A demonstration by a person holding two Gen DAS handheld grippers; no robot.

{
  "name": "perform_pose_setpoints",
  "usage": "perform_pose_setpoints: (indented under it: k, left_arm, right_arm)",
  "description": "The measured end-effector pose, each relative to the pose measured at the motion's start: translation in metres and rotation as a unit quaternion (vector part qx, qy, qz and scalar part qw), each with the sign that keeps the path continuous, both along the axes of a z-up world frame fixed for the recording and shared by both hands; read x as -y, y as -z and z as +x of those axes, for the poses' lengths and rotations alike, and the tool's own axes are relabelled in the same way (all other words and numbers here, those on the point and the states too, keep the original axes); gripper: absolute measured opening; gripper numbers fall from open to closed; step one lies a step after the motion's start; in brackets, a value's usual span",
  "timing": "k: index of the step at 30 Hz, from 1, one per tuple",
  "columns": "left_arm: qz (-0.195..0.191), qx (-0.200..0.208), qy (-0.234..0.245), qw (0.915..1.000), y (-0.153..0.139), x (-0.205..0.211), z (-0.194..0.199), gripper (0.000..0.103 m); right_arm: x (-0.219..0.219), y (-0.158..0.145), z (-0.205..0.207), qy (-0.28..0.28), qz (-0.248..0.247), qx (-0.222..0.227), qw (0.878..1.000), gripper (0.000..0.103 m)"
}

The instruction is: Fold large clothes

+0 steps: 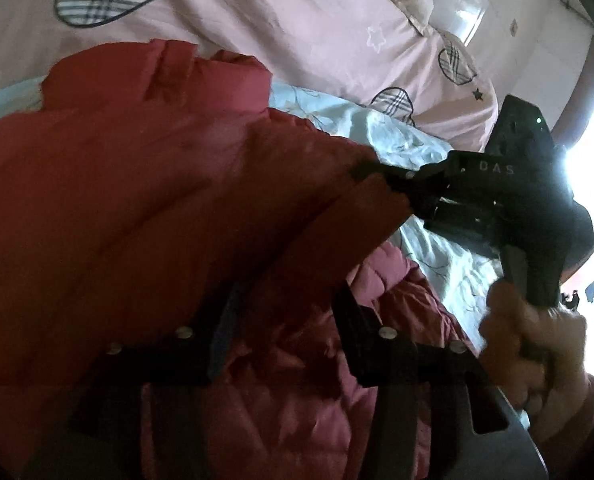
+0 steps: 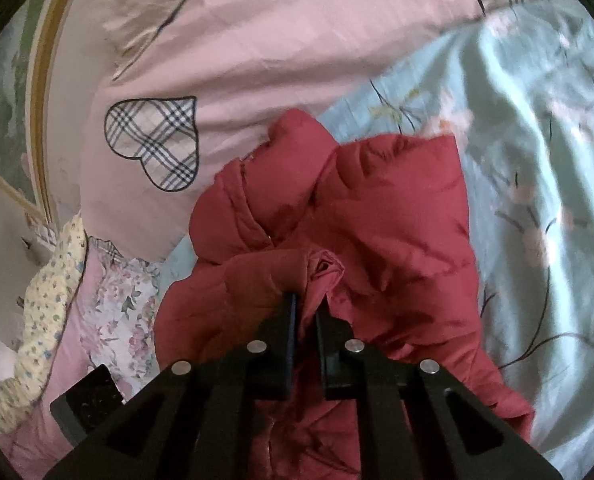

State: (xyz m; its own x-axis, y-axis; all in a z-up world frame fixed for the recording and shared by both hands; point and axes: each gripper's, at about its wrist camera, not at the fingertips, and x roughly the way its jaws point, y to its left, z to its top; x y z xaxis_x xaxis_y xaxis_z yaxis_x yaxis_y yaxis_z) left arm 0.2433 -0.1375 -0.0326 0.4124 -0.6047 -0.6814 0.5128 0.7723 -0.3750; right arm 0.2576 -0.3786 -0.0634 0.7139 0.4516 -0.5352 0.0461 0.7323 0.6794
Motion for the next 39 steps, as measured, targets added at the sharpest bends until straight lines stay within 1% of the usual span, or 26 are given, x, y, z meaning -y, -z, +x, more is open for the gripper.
perform_pose_setpoints:
  k: [2,5,9,12,14,15,18,21,22,24,25,27,28,29,31,32,34,36,39]
  left_arm:
    - [-0.005,-0.001,-0.006,1.0000,-0.005,-0.018,-0.002,0.046]
    - [0.000,0.011,-0.030,0.9995,-0.017,-0.048,0.000,0.046]
    - [-0.002,0.021,-0.070,0.9973,-0.029,-0.087,0.017,0.046]
    - [0.010,0.022,-0.103,0.9944,-0.028,-0.107,0.035,0.046]
    - [0.015,0.012,-0.117,0.9929,-0.019,-0.117,0.047,0.046]
    - [0.019,0.001,-0.120,0.9926,-0.012,-0.121,0.054,0.046]
    - [0.024,-0.025,-0.119,0.9923,0.008,-0.123,0.067,0.046]
    - [0.044,-0.028,-0.115,0.9920,0.019,-0.118,0.069,0.046]
    - [0.051,-0.026,-0.116,0.9916,0.020,-0.115,0.069,0.046]
    - [0.060,-0.022,-0.116,0.9912,0.022,-0.113,0.067,0.046]
    - [0.062,-0.022,-0.116,0.9911,0.023,-0.114,0.067,0.046]
    - [0.064,-0.022,-0.116,0.9910,0.023,-0.114,0.067,0.046]
    - [0.065,-0.022,-0.116,0.9910,0.022,-0.113,0.066,0.046]
    - [0.068,-0.020,-0.116,0.9908,0.022,-0.112,0.065,0.046]
    - [0.075,-0.017,-0.117,0.9902,0.022,-0.111,0.064,0.046]
    - [0.080,-0.015,-0.118,0.9897,0.022,-0.110,0.064,0.046]
    - [0.086,-0.012,-0.119,0.9891,0.022,-0.108,0.064,0.046]
    - [0.089,-0.011,-0.121,0.9886,0.023,-0.107,0.064,0.046]
    - [0.090,-0.009,-0.120,0.9886,0.022,-0.107,0.064,0.046]
  right_arm:
    - [0.001,-0.007,-0.003,0.001,-0.022,0.008,1.000,0.007]
    - [0.002,-0.011,-0.007,0.005,-0.065,0.013,0.998,0.007]
    - [0.003,0.001,-0.004,0.009,-0.098,-0.002,0.995,0.007]
    - [-0.002,0.012,0.000,0.011,-0.124,-0.013,0.992,0.007]
    - [-0.008,0.016,0.001,0.011,-0.149,-0.014,0.989,0.007]
    - [-0.010,0.017,0.001,0.012,-0.159,-0.014,0.987,0.007]
    - [-0.011,0.018,0.001,0.012,-0.168,-0.015,0.986,0.008]
    - [-0.012,0.015,-0.003,0.014,-0.168,-0.013,0.986,0.012]
    - [-0.012,0.011,-0.007,0.018,-0.169,-0.009,0.985,0.017]
    - [-0.013,0.000,-0.015,0.025,-0.164,0.005,0.986,0.018]
    - [-0.014,-0.006,-0.019,0.032,-0.166,0.013,0.985,0.020]
    - [-0.019,-0.023,-0.031,0.058,-0.191,0.032,0.979,0.025]
    - [-0.021,-0.028,-0.035,0.062,-0.197,0.042,0.978,0.028]
    - [-0.028,-0.037,-0.040,0.061,-0.202,0.060,0.976,0.031]
    - [-0.044,-0.045,-0.042,0.046,-0.215,0.074,0.973,0.035]
    - [-0.055,-0.045,-0.039,0.026,-0.224,0.071,0.972,0.038]
    - [-0.075,-0.038,-0.029,-0.003,-0.241,0.053,0.969,0.038]
    - [-0.089,-0.018,-0.016,-0.030,-0.253,0.024,0.967,0.038]
    - [-0.089,0.012,-0.006,-0.032,-0.266,-0.016,0.963,0.038]
